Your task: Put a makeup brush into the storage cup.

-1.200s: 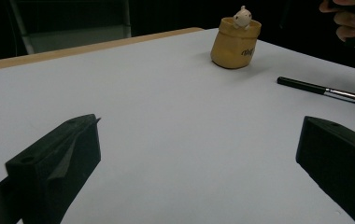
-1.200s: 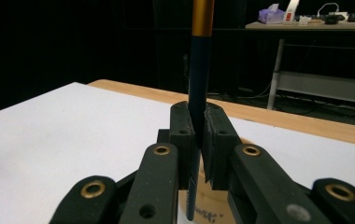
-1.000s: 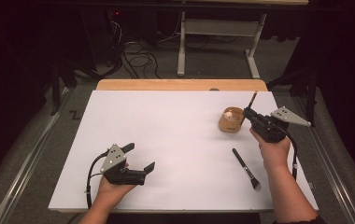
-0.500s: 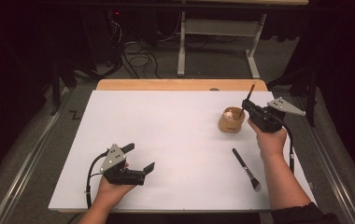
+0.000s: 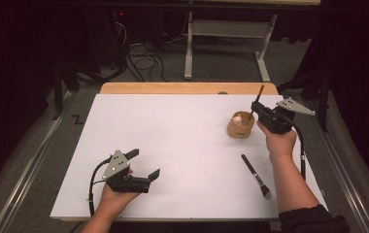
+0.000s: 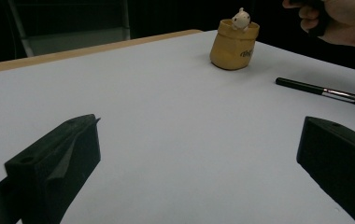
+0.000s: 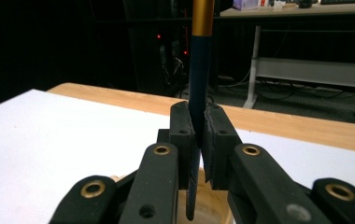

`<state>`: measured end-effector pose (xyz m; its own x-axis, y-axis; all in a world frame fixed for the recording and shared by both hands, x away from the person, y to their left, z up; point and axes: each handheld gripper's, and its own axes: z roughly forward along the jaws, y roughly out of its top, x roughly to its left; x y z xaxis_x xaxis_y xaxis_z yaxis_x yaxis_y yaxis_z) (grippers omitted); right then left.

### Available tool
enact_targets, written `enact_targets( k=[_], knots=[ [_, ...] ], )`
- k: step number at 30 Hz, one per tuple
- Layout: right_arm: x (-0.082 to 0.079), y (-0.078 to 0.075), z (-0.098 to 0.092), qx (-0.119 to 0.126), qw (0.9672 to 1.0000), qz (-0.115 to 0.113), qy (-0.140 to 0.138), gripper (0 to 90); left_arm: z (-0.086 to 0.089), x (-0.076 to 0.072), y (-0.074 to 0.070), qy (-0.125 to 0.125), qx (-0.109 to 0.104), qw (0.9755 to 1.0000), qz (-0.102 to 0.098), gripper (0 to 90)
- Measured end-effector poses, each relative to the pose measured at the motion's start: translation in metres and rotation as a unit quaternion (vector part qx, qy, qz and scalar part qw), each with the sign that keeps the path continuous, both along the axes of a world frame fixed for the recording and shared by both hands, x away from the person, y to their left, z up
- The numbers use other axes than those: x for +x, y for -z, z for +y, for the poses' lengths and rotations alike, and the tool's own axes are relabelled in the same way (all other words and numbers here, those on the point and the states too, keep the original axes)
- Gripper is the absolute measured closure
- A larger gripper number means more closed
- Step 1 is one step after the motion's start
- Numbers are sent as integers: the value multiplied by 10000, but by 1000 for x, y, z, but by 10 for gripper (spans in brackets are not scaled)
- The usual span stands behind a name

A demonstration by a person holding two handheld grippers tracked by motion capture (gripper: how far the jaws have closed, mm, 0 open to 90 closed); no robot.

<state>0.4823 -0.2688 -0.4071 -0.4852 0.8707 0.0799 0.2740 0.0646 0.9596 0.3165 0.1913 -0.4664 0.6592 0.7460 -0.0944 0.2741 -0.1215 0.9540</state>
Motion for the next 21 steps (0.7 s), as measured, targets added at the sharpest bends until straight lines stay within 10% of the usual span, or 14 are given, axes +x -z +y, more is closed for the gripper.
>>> enact_targets(
  k=[21],
  knots=[
    [-2, 28, 2, -115, 9997, 233, 28, 851, -1, 0, 0, 36, 61, 10000, 1, 3]
  ],
)
